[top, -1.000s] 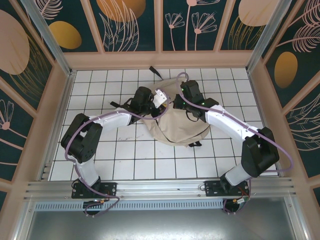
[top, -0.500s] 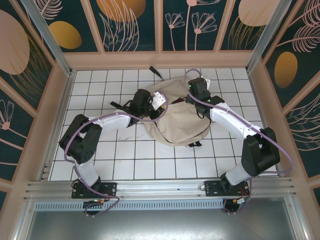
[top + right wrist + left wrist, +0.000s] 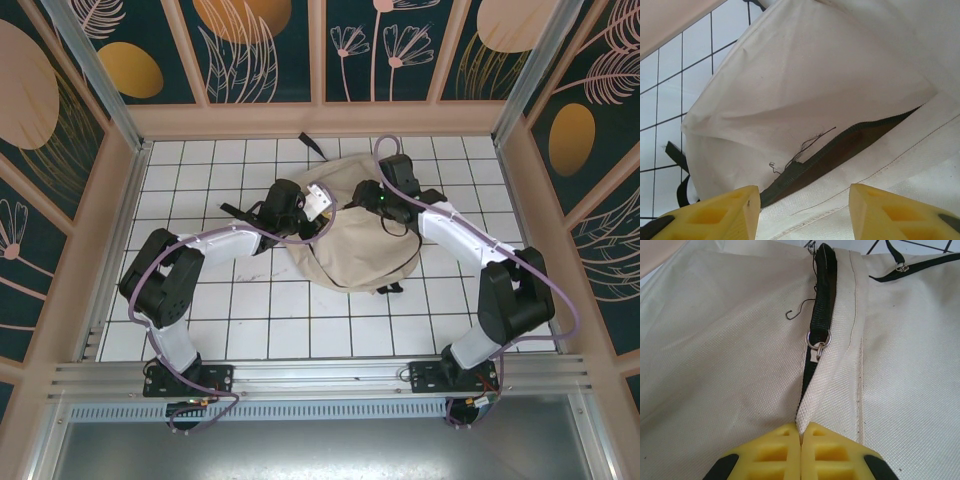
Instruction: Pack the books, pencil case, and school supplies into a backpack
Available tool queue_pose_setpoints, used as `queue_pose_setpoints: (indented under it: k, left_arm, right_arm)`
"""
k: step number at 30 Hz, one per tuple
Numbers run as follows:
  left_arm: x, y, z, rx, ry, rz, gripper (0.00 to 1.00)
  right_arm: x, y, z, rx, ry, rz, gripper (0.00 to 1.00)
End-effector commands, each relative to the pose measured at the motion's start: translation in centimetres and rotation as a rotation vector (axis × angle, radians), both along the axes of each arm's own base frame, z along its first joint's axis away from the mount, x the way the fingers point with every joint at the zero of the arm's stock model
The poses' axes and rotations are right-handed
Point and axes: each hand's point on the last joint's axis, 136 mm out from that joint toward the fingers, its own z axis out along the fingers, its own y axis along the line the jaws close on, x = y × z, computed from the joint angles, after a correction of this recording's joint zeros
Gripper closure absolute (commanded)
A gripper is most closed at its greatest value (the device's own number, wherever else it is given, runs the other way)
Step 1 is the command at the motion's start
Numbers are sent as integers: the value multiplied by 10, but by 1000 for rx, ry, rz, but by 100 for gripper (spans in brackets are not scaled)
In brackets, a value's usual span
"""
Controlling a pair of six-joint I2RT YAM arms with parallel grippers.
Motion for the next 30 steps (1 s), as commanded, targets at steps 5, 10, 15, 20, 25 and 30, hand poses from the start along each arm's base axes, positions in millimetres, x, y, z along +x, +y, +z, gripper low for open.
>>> queue_pose_setpoints:
  k: [5, 10, 15, 20, 25, 30]
  left_arm:
    - [-2, -4, 26, -40, -89, -60, 94]
    - [-2, -4, 26, -41, -91, -60, 94]
    - [-1, -5, 27, -44, -94, -56, 94]
    - [-1, -5, 36, -64, -105, -53, 95]
    - [0, -4, 32, -55, -101, -49, 96]
    - [0, -3, 31, -50, -101, -42, 97]
  right_arm:
    - [17, 12, -7, 44, 66, -39, 53]
    - [22, 11, -18, 16, 101, -64, 56]
    - [19, 19, -23, 19, 128, -41, 64]
    - [13, 23, -19, 36, 128, -31, 73]
    - [11, 21, -13, 32, 111, -38, 82]
    - [10, 16, -7, 0, 88, -52, 99]
